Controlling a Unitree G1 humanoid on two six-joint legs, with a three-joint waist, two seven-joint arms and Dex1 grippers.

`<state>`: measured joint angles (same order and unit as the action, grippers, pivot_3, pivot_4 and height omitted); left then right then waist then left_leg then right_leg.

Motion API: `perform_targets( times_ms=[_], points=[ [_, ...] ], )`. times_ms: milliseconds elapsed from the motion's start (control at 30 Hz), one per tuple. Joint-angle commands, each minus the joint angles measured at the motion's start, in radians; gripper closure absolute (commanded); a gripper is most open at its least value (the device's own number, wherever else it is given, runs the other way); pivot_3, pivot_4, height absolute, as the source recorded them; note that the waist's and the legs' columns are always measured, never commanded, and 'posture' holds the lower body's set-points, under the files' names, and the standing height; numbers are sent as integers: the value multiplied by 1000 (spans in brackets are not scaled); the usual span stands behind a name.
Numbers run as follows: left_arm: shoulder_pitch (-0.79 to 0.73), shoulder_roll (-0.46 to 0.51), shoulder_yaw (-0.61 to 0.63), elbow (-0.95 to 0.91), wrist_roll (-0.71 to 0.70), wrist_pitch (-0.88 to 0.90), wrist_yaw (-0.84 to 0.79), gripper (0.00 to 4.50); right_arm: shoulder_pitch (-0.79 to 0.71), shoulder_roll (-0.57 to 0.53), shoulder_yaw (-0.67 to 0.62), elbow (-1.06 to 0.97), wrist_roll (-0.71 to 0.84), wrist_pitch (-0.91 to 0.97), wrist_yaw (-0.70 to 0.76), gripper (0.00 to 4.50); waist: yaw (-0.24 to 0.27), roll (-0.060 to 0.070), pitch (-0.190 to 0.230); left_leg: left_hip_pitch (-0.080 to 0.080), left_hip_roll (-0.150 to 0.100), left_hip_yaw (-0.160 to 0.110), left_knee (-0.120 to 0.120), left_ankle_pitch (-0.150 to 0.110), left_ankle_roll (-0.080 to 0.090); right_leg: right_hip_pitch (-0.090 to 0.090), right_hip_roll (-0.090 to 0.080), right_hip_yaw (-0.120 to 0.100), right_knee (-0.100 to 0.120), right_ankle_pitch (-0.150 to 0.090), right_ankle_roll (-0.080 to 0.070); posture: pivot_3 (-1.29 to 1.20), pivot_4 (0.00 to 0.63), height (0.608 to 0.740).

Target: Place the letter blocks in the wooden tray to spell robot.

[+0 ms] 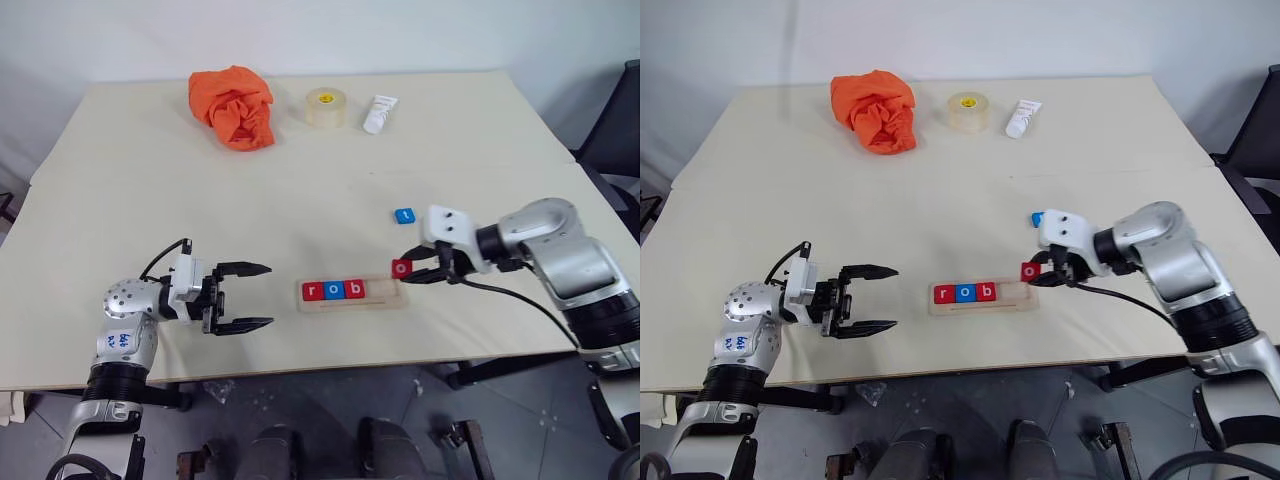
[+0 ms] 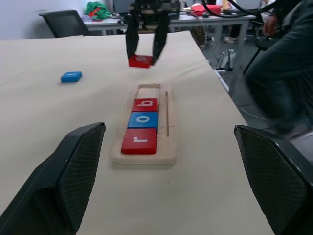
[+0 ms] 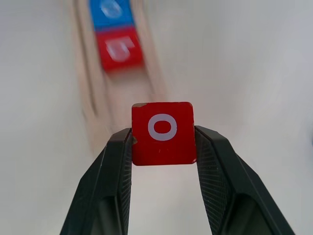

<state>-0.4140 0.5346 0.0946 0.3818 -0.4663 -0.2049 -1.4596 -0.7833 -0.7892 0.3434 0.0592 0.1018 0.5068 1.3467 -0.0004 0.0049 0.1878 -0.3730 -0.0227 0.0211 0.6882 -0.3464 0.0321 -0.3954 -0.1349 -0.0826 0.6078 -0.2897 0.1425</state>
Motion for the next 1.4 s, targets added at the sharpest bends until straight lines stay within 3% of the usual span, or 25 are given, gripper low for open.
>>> perform_targets(
  times_ms=[33, 1200, 1400],
  points=[
    [31, 3, 18, -36, -9, -14, 16, 0, -22, 8, 35, -30, -21, 14, 22, 3047, -1, 0, 0, 0, 0, 0, 0, 0, 0, 0, 0, 0, 0, 0, 0, 0, 150, 740],
    [148, 26, 43, -173, -29, 15, 75, 0, -56, 122, 81, 100, -112, -77, 18, 3047, -4, 0, 0, -2, 0, -1, 0, 0, 0, -1, 0, -2, 0, 0, 0, 0, 150, 740],
    [138, 23, 41, -161, -25, 12, 78, 0, -72, 113, 64, 110, -124, -77, 3, 1082, -4, 0, 0, -2, 0, -1, 0, 0, 0, -1, 0, -2, 0, 0, 0, 0, 150, 740]
  ],
)
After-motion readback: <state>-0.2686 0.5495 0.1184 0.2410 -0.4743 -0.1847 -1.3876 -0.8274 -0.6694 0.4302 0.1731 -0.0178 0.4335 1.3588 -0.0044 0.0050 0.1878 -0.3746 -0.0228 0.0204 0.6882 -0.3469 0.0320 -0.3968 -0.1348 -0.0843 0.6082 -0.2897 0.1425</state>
